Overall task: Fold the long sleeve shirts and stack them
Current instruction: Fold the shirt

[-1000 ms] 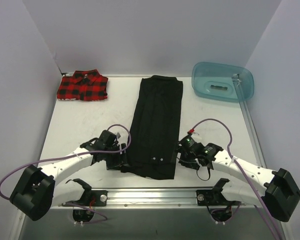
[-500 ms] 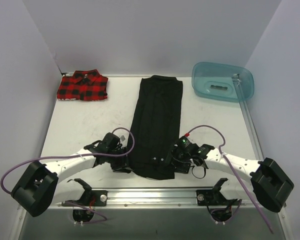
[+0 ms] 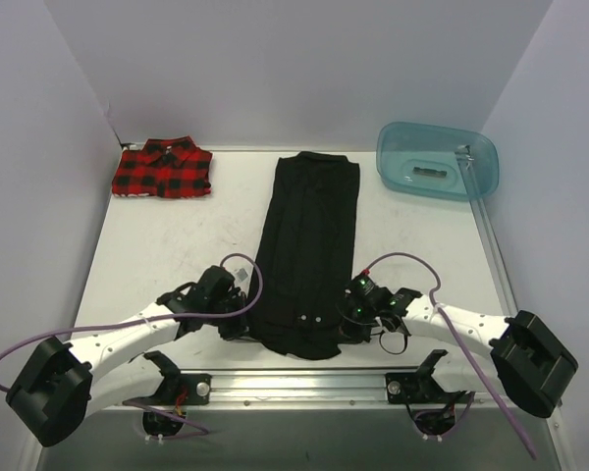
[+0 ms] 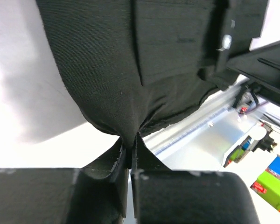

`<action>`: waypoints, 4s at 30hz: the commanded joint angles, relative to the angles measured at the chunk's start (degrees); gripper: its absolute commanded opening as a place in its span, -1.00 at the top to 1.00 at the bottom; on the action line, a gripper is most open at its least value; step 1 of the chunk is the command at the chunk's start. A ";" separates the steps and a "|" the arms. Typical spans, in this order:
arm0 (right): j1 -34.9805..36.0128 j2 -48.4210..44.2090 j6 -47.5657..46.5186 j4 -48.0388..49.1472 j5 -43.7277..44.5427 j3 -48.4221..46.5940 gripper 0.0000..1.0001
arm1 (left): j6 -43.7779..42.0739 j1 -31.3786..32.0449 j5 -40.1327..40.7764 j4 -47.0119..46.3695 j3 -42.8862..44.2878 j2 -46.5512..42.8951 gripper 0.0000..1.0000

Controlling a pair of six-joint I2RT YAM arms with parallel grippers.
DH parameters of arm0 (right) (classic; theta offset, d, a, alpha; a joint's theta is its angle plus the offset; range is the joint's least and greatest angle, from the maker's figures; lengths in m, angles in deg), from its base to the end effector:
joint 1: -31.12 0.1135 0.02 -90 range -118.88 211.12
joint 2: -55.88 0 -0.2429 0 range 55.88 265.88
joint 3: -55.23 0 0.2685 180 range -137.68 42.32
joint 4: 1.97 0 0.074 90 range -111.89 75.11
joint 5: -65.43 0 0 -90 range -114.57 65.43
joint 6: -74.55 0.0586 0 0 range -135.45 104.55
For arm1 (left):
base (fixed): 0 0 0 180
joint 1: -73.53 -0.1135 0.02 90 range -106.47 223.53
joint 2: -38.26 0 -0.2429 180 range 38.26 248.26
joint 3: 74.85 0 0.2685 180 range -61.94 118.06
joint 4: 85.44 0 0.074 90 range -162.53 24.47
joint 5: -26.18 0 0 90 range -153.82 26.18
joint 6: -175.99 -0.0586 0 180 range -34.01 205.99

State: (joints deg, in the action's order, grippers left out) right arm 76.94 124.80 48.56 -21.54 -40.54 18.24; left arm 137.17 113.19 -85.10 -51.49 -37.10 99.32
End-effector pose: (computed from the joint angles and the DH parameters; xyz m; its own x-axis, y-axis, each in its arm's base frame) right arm 0.1568 0.1845 0.0961 -0.9660 0.2459 -0.0792 0.1358 0.7443 0.6539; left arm 0.1547 -0.1559 0.1116 -0.9870 -0.1248 -0.1012 -0.0370 0.7894 -0.6127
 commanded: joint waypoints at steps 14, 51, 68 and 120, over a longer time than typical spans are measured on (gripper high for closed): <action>-15.30 -7.85 -13.29 -13.74 -0.81 -12.04 1.00 | -0.29 -4.23 -1.75 -1.43 21.02 6.95 0.87; -35.27 38.04 -22.61 -7.41 -9.52 -49.92 0.99 | 2.09 -16.81 -2.90 -23.32 56.89 55.66 0.77; -36.24 35.76 -26.39 -7.93 -7.24 -57.57 -0.08 | 0.77 -19.18 -1.40 -28.16 56.90 52.15 0.08; -26.75 45.86 -38.95 -0.90 0.41 -63.37 0.51 | -26.83 -31.57 8.45 0.76 24.91 1.34 -0.93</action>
State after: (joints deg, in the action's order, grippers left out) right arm 51.15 171.01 12.01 -21.43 -41.30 -42.02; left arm 110.72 82.50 -74.52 -47.66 -12.07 100.43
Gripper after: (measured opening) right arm 0.240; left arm 0.967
